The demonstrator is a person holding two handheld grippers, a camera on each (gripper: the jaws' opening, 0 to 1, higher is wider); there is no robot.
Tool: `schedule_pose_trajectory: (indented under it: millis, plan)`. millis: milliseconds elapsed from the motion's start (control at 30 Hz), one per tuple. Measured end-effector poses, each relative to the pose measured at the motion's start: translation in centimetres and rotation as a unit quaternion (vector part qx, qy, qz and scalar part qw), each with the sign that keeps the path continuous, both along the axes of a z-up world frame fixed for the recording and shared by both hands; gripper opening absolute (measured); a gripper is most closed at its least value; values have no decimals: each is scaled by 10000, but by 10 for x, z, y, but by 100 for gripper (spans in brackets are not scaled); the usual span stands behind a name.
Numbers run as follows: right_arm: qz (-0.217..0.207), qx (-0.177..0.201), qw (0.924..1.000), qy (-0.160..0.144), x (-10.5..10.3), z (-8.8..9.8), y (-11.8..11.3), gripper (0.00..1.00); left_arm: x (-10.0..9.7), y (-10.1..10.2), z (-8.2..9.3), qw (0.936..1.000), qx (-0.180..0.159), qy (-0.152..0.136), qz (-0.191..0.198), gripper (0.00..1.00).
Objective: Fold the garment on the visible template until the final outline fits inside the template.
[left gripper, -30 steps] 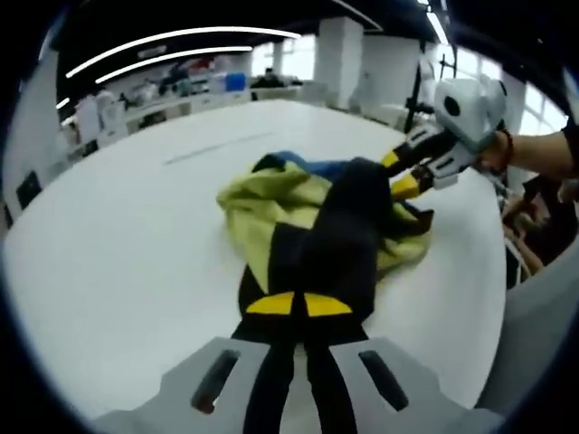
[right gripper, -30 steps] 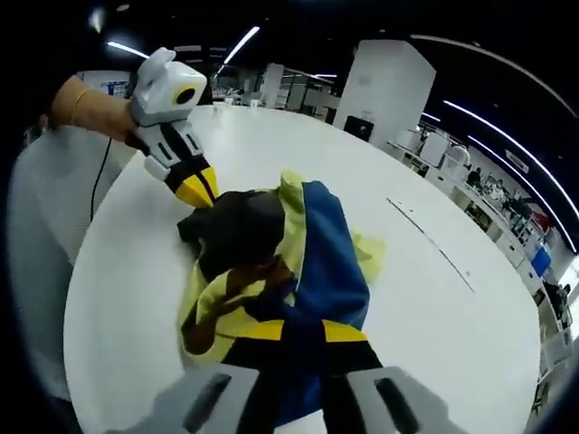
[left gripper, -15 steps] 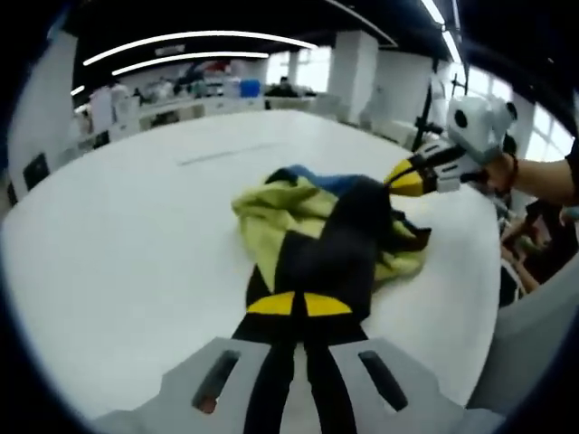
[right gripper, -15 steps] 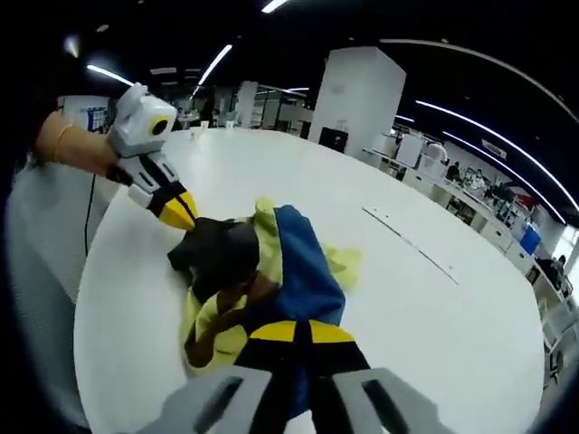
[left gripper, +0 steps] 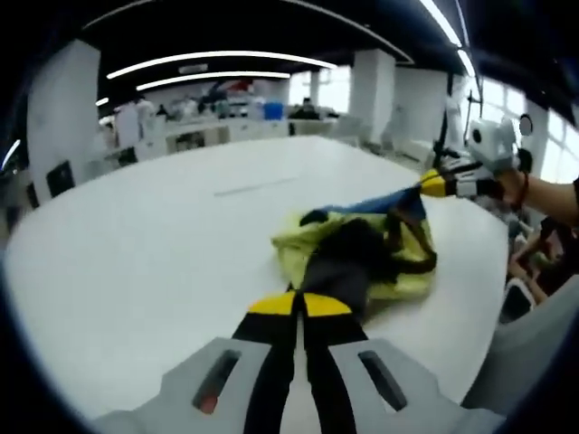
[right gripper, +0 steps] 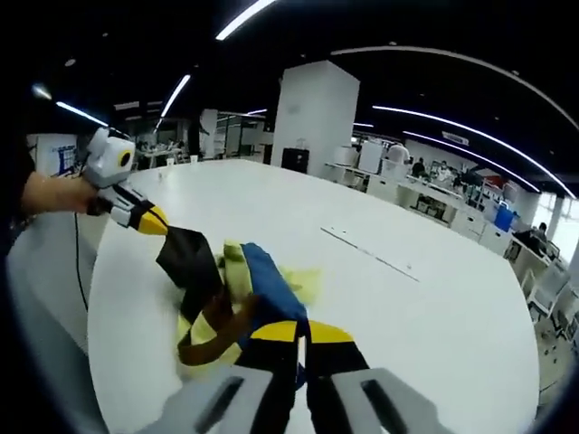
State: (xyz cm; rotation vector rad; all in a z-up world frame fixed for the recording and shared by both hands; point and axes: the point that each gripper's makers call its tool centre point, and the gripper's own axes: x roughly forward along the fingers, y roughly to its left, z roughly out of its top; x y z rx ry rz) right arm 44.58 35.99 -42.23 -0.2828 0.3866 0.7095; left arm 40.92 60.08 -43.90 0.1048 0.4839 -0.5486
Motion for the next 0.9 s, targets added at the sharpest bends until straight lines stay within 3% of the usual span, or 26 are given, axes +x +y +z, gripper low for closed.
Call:
schedule_pose_trajectory:
  millis: [400, 700, 900]
  plan:
    - [-668, 70, 9962, -547, 12, 58, -42, 0, 14, 28, 68, 9958, -142, -792, 443, 0]
    - [-1006, -17, 9933, -576, 18, 75, -72, 0, 20, 57, 94, 9909, -186, -1035, 841, 0]
    - [-1063, 117, 9929, -513, 27, 81, -76, 0, 32, 69, 110, 9878, -236, -1172, 1002, 0]
